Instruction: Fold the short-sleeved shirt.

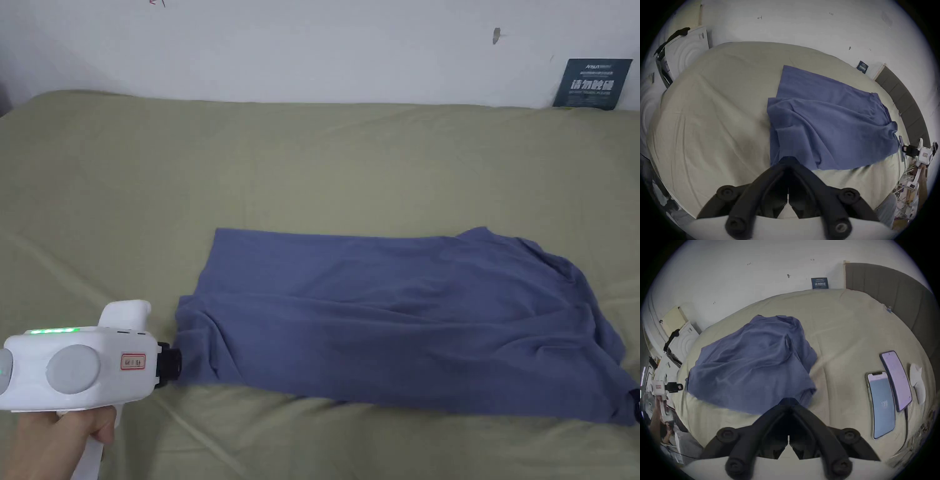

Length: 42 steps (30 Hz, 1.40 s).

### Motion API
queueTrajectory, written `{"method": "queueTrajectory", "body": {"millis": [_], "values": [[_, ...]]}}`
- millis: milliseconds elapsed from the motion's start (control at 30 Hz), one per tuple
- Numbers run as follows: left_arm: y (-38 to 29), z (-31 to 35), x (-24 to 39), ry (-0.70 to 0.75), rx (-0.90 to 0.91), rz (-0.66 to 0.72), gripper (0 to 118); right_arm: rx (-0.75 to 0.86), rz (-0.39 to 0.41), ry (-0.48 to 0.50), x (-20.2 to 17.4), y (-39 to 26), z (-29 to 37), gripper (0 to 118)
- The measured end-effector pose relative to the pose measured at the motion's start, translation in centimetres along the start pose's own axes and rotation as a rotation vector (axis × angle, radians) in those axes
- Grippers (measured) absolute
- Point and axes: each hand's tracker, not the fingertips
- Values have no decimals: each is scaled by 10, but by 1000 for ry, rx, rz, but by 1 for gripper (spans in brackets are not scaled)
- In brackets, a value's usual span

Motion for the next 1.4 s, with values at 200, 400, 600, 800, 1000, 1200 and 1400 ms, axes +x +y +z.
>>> {"method": "queueTrajectory", "body": {"millis": [200, 400, 600, 800, 1000, 1200, 1400], "values": [[7, -16, 6, 40, 21, -13, 117, 2, -17, 11, 7, -3, 5, 1], [7, -44, 22, 91, -73, -19, 86, -25, -1, 9, 9, -7, -6, 1], [8, -36, 15, 21, -40, -52, 16, -28, 0, 4, 13, -9, -8, 6], [10, -39, 19, 30, -48, -53, 9, -82, 6, 8, 12, -7, -33, 118], [11, -38, 15, 11, -55, -19, 9, -90, -27, 86, 10, -4, -55, 12], [8, -22, 26, 54, -57, -55, 9, -56, 12, 16, 10, -5, -23, 7], [8, -2, 22, 15, -31, -36, 9, -27, -31, 29, 20, -12, 7, 6]]}}
